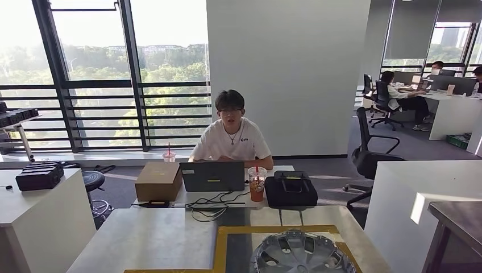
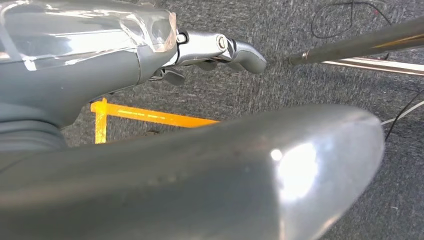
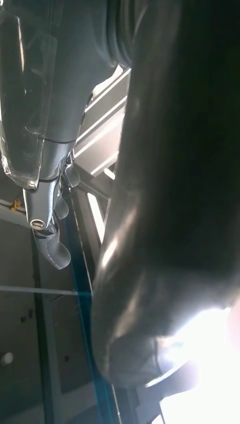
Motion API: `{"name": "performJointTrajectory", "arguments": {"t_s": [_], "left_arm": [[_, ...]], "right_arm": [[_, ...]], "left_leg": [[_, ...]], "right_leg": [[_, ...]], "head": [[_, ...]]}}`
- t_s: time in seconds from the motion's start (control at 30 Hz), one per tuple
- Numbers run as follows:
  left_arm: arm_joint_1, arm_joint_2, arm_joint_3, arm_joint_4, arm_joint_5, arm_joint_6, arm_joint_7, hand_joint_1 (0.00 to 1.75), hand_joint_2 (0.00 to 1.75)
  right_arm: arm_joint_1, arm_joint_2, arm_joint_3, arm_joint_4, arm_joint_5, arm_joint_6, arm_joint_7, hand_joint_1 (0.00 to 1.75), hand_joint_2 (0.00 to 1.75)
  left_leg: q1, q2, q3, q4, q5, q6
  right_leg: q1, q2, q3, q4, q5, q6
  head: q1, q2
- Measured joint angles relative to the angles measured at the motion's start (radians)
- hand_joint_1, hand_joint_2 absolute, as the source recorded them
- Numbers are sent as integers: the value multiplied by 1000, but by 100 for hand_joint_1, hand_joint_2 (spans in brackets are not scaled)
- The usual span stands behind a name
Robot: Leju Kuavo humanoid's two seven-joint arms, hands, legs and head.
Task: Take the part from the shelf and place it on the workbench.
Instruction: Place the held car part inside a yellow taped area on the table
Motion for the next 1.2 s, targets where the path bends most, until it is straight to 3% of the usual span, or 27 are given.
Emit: {"name": "performJointTrajectory", "arguments": {"t_s": [0.1, 0.17, 0.27, 0.3, 0.33, 0.37, 0.43, 0.47, 0.53, 0.63, 0.67, 0.7, 0.77, 0.8, 0.83, 0.87, 0.9, 0.93, 1.0, 1.03, 1.07, 1.13, 1.17, 1.2], "left_arm": [[1, 0, 0, -9, 5, -2, 2, 0, 0], [1, -1, 0, -14, 11, -6, 2, 0, 0], [5, -3, -1, -17, 18, -16, 2, 0, 0], [7, -3, -1, -17, 19, -22, 2, 0, 0], [10, -3, -1, -17, 20, -28, 2, 0, 0], [14, -3, 0, -17, 20, -33, 3, 0, 0], [21, -3, 0, -17, 19, -39, 3, 0, 0], [25, -3, 0, -17, 19, -40, 3, 0, 0], [31, -3, -1, -17, 19, -42, 3, 0, 0], [36, -2, 0, -17, 20, -44, 5, 0, 0], [40, -2, 0, -17, 20, -43, 7, 0, 0], [43, -2, 0, -17, 21, -44, 8, 0, 0], [47, -1, 0, -16, 21, -45, 11, 0, 0], [48, -1, 0, -14, 22, -45, 11, 0, 0], [50, -2, 0, -10, 23, -46, 12, 0, 0], [52, -2, 0, -7, 25, -46, 12, 0, 0], [55, -2, 0, -5, 29, -46, 14, 0, 0], [58, -2, 0, -2, 32, -46, 16, 0, 0], [62, -1, 0, 0, 38, -48, 21, 0, 0], [63, -1, 0, 0, 39, -50, 24, 0, 0], [64, -1, 0, 1, 38, -53, 26, 0, 0], [66, -2, 0, 2, 27, -58, 25, 0, 0], [66, -3, 0, 3, 14, -59, 19, 0, 0], [66, -3, -1, 5, -5, -58, 8, 0, 0]], "right_arm": [[51, 9, -29, -32, -24, 62, 34, 0, 0], [76, 18, -52, -37, -47, 96, 47, 0, 0], [100, 33, -87, -36, -93, 138, 49, 0, 0], [105, 46, -105, -31, -126, 171, 50, 0, 0], [107, 66, -130, -21, -165, 213, 48, 0, 0], [107, 90, -164, -7, -201, 257, 39, 0, 0], [101, 136, -243, 26, -242, 320, 6, 0, 0], [97, 156, -281, 39, -249, 336, -11, 0, 0], [87, 189, -340, 58, -254, 362, -22, 0, 0], [71, 236, -405, 81, -259, 413, -1, 0, 0], [63, 251, -426, 92, -260, 438, 15, 0, 0], [53, 267, -452, 107, -259, 469, 30, 0, 0], [30, 300, -524, 164, -234, 544, 50, 0, 0], [23, 315, -568, 206, -205, 582, 53, 0, 0], [20, 328, -613, 254, -168, 614, 54, 0, 0], [21, 338, -653, 302, -130, 636, 53, 0, 0], [23, 347, -686, 351, -89, 648, 53, 0, 0], [26, 355, -712, 401, -47, 650, 54, 0, 0], [28, 368, -742, 497, 29, 650, 66, 0, 87], [29, 373, -750, 540, 63, 654, 76, 0, 131], [31, 377, -754, 581, 90, 663, 88, 0, 175], [31, 385, -763, 659, 150, 690, 105, 0, 175], [29, 387, -768, 695, 182, 703, 106, 0, 175], [24, 389, -778, 734, 224, 719, 104, 0, 175]], "left_leg": [[-9, 1, 4, -22, 13, 17], [-8, 3, -1, -35, 33, 35], [-11, 7, -28, -41, 63, 52], [-14, 8, -40, -40, 72, 53], [-15, 8, -52, -40, 81, 53], [-16, 8, -62, -39, 90, 52], [-16, 7, -83, -34, 106, 47], [-18, 6, -94, -28, 113, 42], [-21, 4, -107, -20, 128, 31], [-17, 3, -114, -16, 142, 15], [-15, 3, -119, -5, 124, 9], [-12, 3, -126, 23, 85, 3], [-8, 4, -146, 131, -26, -7], [-7, 4, -154, 194, -67, -9], [-6, 4, -153, 243, -83, -11], [-5, 4, -140, 263, -74, -10], [-5, 4, -110, 249, -49, -8], [-5, 4, -62, 199, -23, -4], [-9, 0, 48, 48, -16, 8], [-12, -1, 84, -11, -26, 13], [-17, -1, 100, -44, -38, 18], [-20, 2, 94, -62, -26, 30], [-19, 5, 87, -68, -14, 39], [-18, 7, 78, -74, 1, 48]], "right_leg": [[-1, 3, -2, -3, 11, 19], [-1, 4, -15, 20, -11, 24], [-1, 4, -75, 187, -129, 10], [-1, 4, -90, 248, -160, 10], [-2, 4, -89, 281, -171, 14], [-2, 4, -70, 276, -164, 22], [-4, 4, 18, 165, -123, 36], [-3, 4, 73, 83, -112, 38], [-1, 6, 132, -15, -107, 28], [0, 5, 120, -25, -96, 6], [-2, 4, 112, -25, -87, -3], [-4, 2, 103, -25, -77, -10], [-4, 0, 79, -24, -55, -19], [-3, -2, 66, -23, -45, -19], [-1, -4, 52, -21, -35, -18], [0, -6, 38, -18, -26, -17], [1, -8, 26, -15, -18, -15], [1, -9, 15, -12, -10, -13], [3, -9, 2, -9, 6, -5], [3, -9, -1, -10, 14, 1], [2, -9, -4, -11, 23, 7], [0, -9, -9, -13, 36, 19], [0, -7, -14, -6, 29, 20], [1, -5, -24, 16, 3, 18]], "head": [[0, 0], [2, 0], [7, 0], [8, 0], [8, 0], [8, 0], [9, 0], [10, 0], [9, 0], [7, -1], [5, -1], [5, -1], [3, -1], [2, -1], [1, -1], [1, -1], [1, -1], [0, -1], [0, -1], [1, -1], [0, -1], [0, -1], [0, -1], [1, -1]]}}
